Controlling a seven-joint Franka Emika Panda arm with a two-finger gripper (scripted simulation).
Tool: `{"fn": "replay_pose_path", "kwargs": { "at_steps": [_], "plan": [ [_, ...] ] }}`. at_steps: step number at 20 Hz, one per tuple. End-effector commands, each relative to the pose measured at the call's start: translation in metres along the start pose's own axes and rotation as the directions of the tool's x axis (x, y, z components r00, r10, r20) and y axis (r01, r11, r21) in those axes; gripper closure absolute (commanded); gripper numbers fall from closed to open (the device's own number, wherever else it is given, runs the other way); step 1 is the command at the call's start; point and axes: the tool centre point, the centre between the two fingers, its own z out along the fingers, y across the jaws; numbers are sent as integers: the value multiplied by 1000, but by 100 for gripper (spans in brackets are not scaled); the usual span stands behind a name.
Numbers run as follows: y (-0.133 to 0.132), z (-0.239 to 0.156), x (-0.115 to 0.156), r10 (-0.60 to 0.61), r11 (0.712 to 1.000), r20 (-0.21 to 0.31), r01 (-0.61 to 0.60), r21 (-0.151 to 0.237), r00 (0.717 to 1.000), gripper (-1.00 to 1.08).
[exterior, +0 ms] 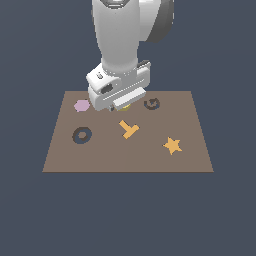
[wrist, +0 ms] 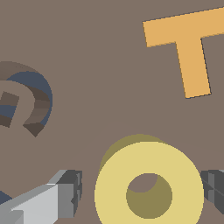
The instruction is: Insert a designated object into the corresponding slot on a board.
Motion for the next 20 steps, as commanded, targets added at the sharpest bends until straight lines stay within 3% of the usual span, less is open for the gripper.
{"fn": "replay_pose_path", "kwargs": {
  "at_steps": [1,2,3,20],
  "plan": [
    [0,4,0,-1,1000,0,1,-1,1000,-92],
    [0,4,0,-1,1000,0,1,-1,1000,-92],
    [0,4,0,-1,1000,0,1,-1,1000,108],
    [7,3,-1,-16,1000,-1,16,-2,1000,108]
  ]
}}
